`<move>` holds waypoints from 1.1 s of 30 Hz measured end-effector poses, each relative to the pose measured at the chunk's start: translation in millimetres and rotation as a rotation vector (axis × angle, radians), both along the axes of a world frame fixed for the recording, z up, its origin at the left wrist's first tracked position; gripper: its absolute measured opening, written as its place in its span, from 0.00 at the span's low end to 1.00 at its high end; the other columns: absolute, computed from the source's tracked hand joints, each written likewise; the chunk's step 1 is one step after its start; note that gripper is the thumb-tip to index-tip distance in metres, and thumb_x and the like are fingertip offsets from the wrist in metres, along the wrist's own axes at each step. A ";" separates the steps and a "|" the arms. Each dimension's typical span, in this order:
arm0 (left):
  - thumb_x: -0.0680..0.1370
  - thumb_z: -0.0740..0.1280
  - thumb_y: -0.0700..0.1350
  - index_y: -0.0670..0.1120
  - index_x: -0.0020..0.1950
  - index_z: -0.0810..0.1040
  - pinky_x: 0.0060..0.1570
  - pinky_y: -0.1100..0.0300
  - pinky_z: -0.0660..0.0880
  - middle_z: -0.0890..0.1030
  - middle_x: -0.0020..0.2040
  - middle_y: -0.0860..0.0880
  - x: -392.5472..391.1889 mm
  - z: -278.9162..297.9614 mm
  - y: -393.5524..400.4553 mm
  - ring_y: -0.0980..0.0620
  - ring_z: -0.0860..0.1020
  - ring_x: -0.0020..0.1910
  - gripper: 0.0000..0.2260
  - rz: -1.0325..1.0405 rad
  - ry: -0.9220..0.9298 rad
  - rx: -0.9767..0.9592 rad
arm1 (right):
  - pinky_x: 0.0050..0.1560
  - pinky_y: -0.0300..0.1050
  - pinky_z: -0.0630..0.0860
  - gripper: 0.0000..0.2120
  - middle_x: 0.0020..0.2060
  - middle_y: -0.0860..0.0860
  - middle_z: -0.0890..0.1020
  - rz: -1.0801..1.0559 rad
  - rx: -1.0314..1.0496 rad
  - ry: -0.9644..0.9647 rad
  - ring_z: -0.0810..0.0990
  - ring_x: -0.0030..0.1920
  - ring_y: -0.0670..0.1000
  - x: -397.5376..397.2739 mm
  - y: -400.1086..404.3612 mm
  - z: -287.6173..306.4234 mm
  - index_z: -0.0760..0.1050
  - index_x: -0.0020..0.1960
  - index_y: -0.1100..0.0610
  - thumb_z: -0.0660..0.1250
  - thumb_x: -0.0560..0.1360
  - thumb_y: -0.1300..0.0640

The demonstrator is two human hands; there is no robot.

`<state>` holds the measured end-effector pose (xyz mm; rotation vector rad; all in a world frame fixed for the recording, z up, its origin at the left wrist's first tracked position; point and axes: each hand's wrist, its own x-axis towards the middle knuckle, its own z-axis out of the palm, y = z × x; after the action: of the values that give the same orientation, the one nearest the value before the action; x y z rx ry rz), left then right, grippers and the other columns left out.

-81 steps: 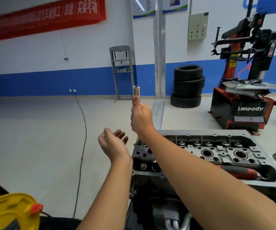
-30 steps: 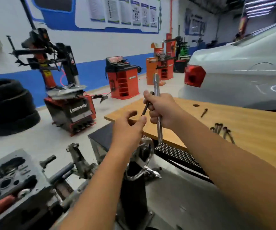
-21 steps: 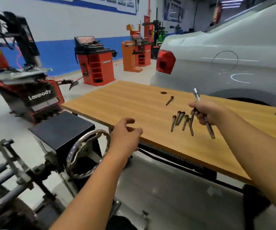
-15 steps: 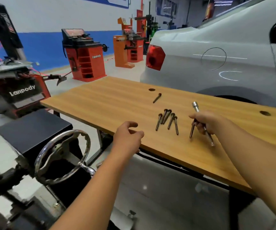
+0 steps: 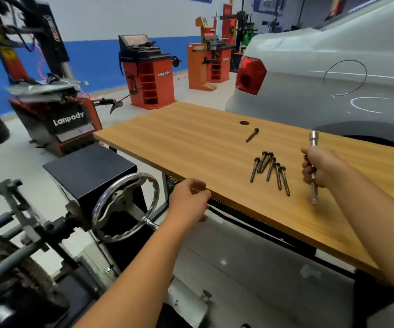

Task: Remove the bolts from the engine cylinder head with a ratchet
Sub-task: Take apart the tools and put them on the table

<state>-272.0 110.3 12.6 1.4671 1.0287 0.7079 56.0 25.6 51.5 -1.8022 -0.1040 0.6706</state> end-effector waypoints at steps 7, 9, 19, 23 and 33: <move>0.80 0.65 0.63 0.54 0.54 0.80 0.50 0.50 0.81 0.85 0.48 0.53 -51.2 44.0 0.7 0.53 0.83 0.47 0.14 -0.084 -0.029 0.186 | 0.26 0.39 0.66 0.24 0.25 0.49 0.68 0.479 0.411 0.283 0.65 0.23 0.48 -214.7 73.3 70.1 0.65 0.31 0.51 0.65 0.82 0.45; 0.80 0.65 0.62 0.50 0.51 0.76 0.35 0.52 0.77 0.83 0.38 0.49 -92.0 58.3 5.8 0.52 0.81 0.33 0.16 0.021 -0.094 0.182 | 0.25 0.39 0.68 0.22 0.26 0.50 0.69 0.634 0.508 0.341 0.67 0.23 0.48 -294.2 91.4 81.3 0.66 0.32 0.53 0.67 0.82 0.48; 0.85 0.58 0.63 0.49 0.45 0.78 0.32 0.52 0.69 0.76 0.27 0.56 -383.4 112.1 -15.0 0.58 0.72 0.27 0.21 0.643 -0.038 0.272 | 0.21 0.38 0.63 0.27 0.21 0.47 0.59 1.184 0.586 0.617 0.56 0.20 0.47 -636.2 123.7 143.2 0.61 0.28 0.51 0.65 0.83 0.46; 0.85 0.54 0.64 0.49 0.52 0.81 0.31 0.56 0.68 0.76 0.32 0.53 -463.9 123.7 -42.4 0.53 0.73 0.31 0.24 0.879 0.039 0.235 | 0.20 0.37 0.63 0.29 0.21 0.46 0.60 1.369 0.458 0.669 0.57 0.19 0.47 -736.5 115.6 154.1 0.62 0.27 0.51 0.65 0.83 0.45; 0.86 0.51 0.63 0.52 0.62 0.80 0.38 0.54 0.83 0.83 0.38 0.49 -544.3 133.9 -69.0 0.51 0.82 0.38 0.23 1.146 0.032 0.017 | 0.20 0.37 0.63 0.21 0.23 0.46 0.62 1.526 0.209 0.649 0.59 0.20 0.46 -859.8 111.7 147.7 0.64 0.34 0.52 0.65 0.83 0.49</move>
<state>-816.3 41.3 146.6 0.7860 1.8898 1.4751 -803.8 137.3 199.2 -0.9413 -1.1087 2.1404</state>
